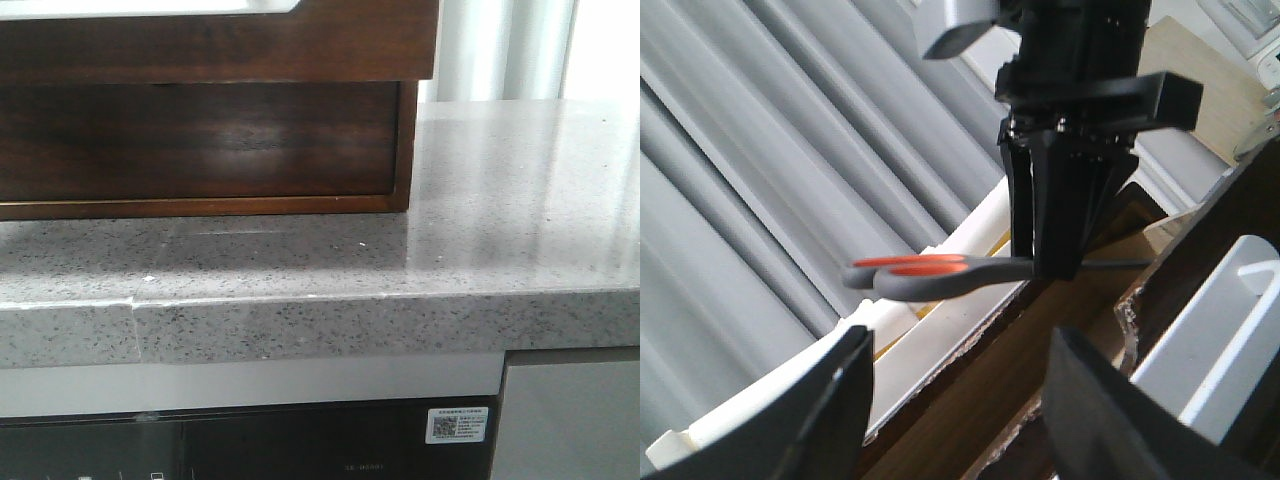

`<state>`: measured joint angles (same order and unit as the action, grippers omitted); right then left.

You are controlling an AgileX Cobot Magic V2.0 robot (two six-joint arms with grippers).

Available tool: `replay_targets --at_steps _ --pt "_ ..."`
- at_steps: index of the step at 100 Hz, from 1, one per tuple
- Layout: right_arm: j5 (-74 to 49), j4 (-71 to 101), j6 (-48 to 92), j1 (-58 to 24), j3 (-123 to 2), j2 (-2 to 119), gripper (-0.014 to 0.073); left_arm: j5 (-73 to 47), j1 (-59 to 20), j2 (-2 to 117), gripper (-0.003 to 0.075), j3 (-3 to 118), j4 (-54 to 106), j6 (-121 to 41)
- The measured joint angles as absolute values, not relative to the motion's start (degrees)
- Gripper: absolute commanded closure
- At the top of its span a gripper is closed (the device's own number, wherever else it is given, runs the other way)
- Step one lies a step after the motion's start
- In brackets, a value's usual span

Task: Put scissors in drawer with both arms
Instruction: 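Lift the scissors with the right gripper and carry them over the drawer, then lower the scissors into the open drawer and open the right gripper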

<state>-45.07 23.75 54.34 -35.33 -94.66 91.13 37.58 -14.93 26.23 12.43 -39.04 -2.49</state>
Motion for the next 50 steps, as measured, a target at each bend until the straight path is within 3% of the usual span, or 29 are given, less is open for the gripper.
replay_targets --at_steps 32,39,50 --pt "-44.5 23.0 54.4 -35.3 -94.7 93.9 0.0708 37.6 -14.9 26.2 0.0381 12.4 -39.0 -2.5" --pt "-44.5 22.9 54.4 -35.3 -94.7 94.1 0.0638 37.6 -14.9 26.2 0.0381 12.4 -39.0 -2.5" --pt "-44.5 22.8 54.4 -35.3 -94.7 94.5 0.0439 37.6 -14.9 26.2 0.0381 12.4 -39.0 -2.5"
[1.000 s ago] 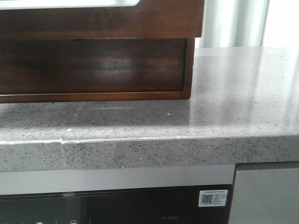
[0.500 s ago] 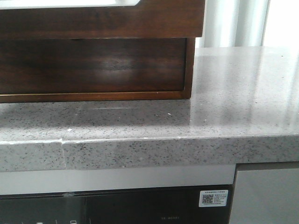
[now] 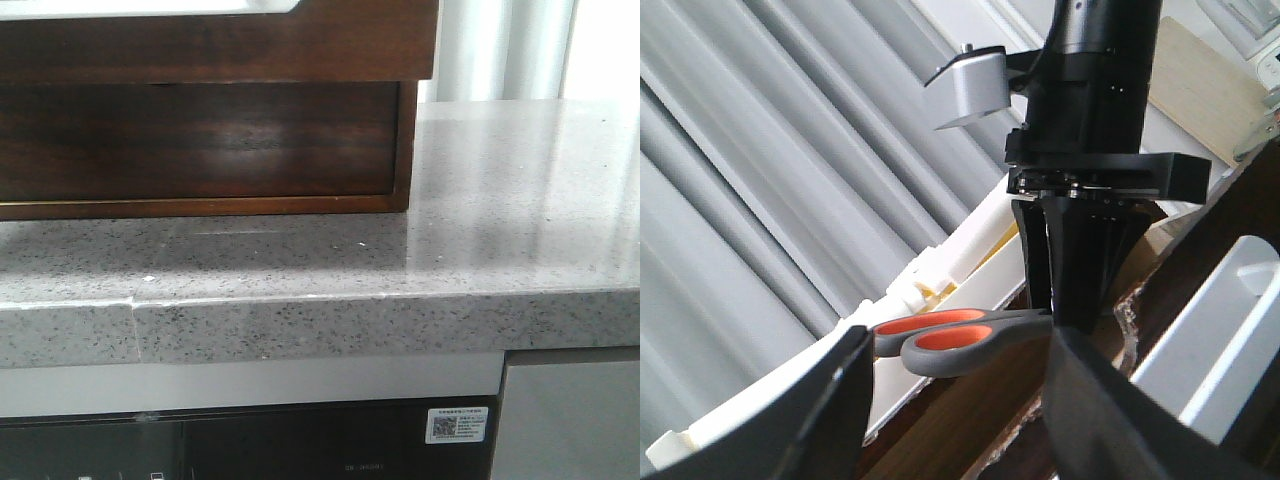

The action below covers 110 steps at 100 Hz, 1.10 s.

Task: Put scissors in drawer with both arms
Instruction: 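Lower the scissors into the open drawer and open the right gripper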

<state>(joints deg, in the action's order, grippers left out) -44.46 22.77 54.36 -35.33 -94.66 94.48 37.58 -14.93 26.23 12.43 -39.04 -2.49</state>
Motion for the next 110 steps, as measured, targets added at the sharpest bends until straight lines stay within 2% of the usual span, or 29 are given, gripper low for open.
replay_targets --at_steps 3,11,39,47,53,59,64,82,110 --pt "-44.5 22.7 54.4 -35.3 -94.7 94.6 0.0385 37.6 -14.9 26.2 0.0381 12.4 -39.0 -2.5" --pt "-44.1 22.7 54.4 -35.3 -94.7 94.7 0.032 37.6 -14.9 26.2 0.0381 12.4 -39.0 -2.5" --pt "-43.4 22.7 54.4 -35.3 -94.7 94.7 0.033 37.6 -14.9 26.2 0.0382 12.4 -39.0 -2.5" --pt "-43.4 22.7 53.6 -35.3 -94.7 94.3 0.0409 37.6 -14.9 26.2 0.0385 12.4 -39.0 -2.5" --pt "-43.4 22.6 52.7 -35.3 -94.7 93.3 0.0528 37.6 -14.9 26.2 0.0401 12.4 -38.7 -2.5" --pt "-43.5 22.6 51.9 -35.3 -94.7 91.9 0.065 37.6 -14.9 26.2 0.0442 12.4 -37.7 -2.5" --pt "-43.6 22.6 51.5 -35.3 -94.7 90.2 0.0717 37.7 -14.9 26.2 0.0493 12.4 -36.3 -2.5" --pt "-45.9 22.6 49.4 -35.3 -94.7 84.3 0.071 37.7 -14.9 26.0 0.0716 12.4 -34.6 -2.5" --pt "-51.8 22.9 44.5 -35.3 -91.2 75.1 0.0709 33.5 -14.9 18.4 0.0717 12.4 -34.3 2.5"
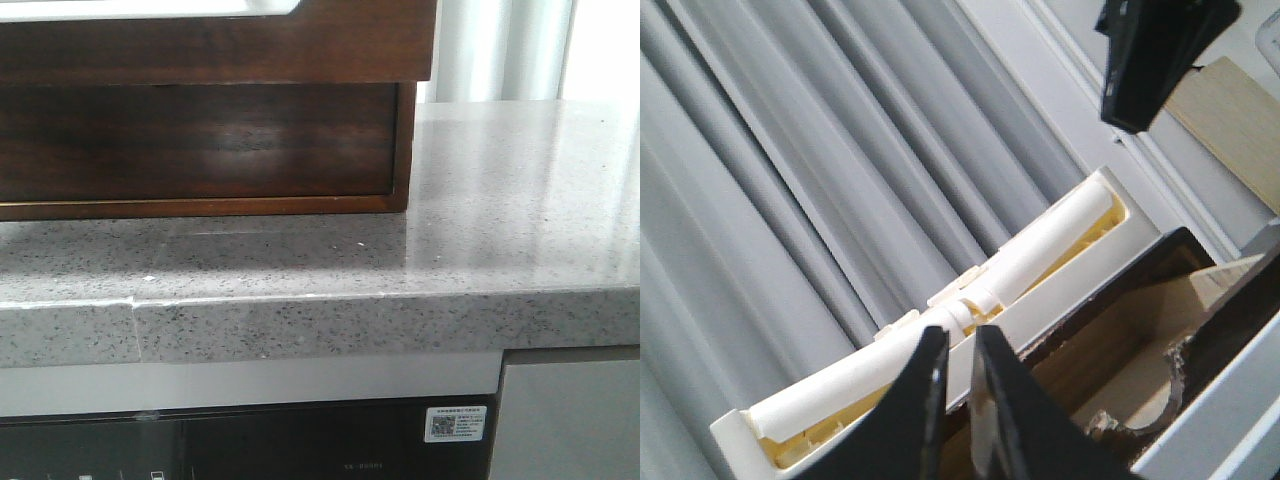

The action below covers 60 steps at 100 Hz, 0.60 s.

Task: Put scissors in drawer with both arms
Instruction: 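Lower the scissors into the open drawer and open the right gripper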

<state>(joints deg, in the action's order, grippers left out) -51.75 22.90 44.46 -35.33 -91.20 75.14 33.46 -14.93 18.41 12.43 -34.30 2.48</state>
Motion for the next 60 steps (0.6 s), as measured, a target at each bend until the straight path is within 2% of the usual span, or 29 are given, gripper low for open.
replay_targets --at_steps 13,32,60 --pt "-51.1 23.0 44.1 -35.3 -85.5 69.4 0.0709 28.2 -14.9 11.6 0.0717 12.4 -34.1 8.8" --pt "-43.2 23.5 44.1 -35.3 -74.2 57.6 0.0709 12.8 -14.9 0.3 0.0717 12.4 -33.1 16.4" --pt "-27.5 23.9 44.1 -35.3 -52.1 38.6 0.0709 -1.7 -15.0 -0.4 0.0716 12.4 -26.3 20.6"
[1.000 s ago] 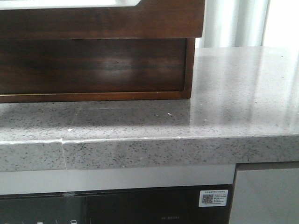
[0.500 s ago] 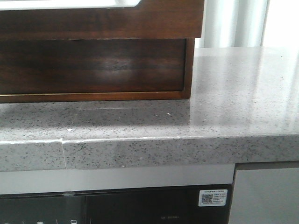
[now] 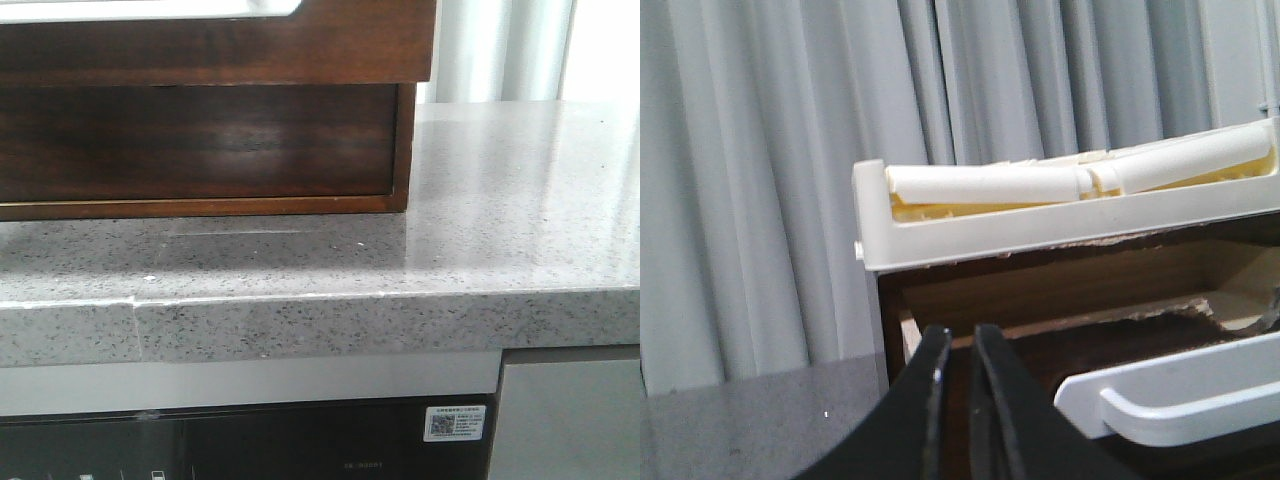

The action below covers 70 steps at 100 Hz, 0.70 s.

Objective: Put scissors in drawer with both arms

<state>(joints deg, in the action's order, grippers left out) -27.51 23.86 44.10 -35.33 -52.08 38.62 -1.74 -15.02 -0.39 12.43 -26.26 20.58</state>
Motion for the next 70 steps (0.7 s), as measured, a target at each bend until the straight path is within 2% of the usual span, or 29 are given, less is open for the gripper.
replay_targets --at_steps 44,70 --pt "-16.1 23.9 44.1 -35.3 -20.5 12.0 0.071 -8.0 -15.0 -0.4 0.0716 5.5 -20.7 20.8" --pt "-7.4 24.2 44.1 -35.3 -7.5 5.4 0.071 -8.1 -15.0 -0.4 0.0717 1.1 -12.0 20.8"
